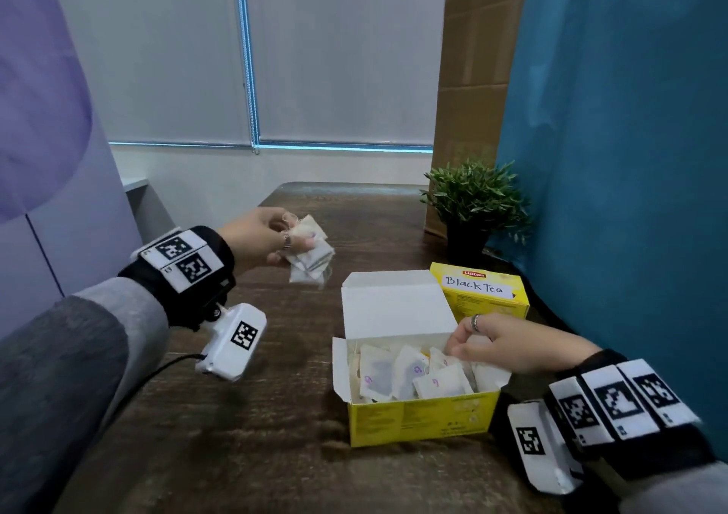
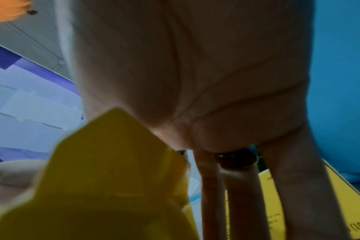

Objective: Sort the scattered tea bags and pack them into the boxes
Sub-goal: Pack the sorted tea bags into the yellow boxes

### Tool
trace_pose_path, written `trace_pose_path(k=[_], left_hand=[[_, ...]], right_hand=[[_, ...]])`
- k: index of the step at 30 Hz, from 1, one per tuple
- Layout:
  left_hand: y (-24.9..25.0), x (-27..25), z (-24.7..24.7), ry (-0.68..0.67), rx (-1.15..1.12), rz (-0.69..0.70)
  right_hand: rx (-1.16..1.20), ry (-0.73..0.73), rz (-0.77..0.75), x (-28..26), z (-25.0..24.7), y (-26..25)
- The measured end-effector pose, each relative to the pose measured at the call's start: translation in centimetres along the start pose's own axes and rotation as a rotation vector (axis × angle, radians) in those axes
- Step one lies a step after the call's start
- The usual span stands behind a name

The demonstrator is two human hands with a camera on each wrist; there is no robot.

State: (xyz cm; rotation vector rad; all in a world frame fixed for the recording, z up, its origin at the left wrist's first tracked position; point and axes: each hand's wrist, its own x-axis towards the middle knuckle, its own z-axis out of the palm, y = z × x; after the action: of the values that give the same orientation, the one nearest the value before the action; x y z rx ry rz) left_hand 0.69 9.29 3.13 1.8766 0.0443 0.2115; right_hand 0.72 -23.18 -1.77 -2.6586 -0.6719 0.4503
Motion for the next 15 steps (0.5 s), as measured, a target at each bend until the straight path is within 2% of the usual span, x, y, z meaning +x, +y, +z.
trace_pose_path(k=[4,7,10,15], left_hand=[[3.4,-4.1,5.0,-0.212,0.149,0.027],[3.4,-5.9,9.5,-0.336,0.110,-0.069],[2.1,-6.5,12.5,-0.387,0.102,-0.162],[1.3,-7.4,13.7,-0.426,0.197,-0.227]], right_hand=[[0.059,0.041,-0.006,-0.6,0.6,0.2],[0.075,0.064,-0.007,-0.9,0.9,0.3],[0.080,0.043,-0.044,-1.5,1.0,0.0],[0.113,0.025,-0.049,-1.9,1.1,-0.2]])
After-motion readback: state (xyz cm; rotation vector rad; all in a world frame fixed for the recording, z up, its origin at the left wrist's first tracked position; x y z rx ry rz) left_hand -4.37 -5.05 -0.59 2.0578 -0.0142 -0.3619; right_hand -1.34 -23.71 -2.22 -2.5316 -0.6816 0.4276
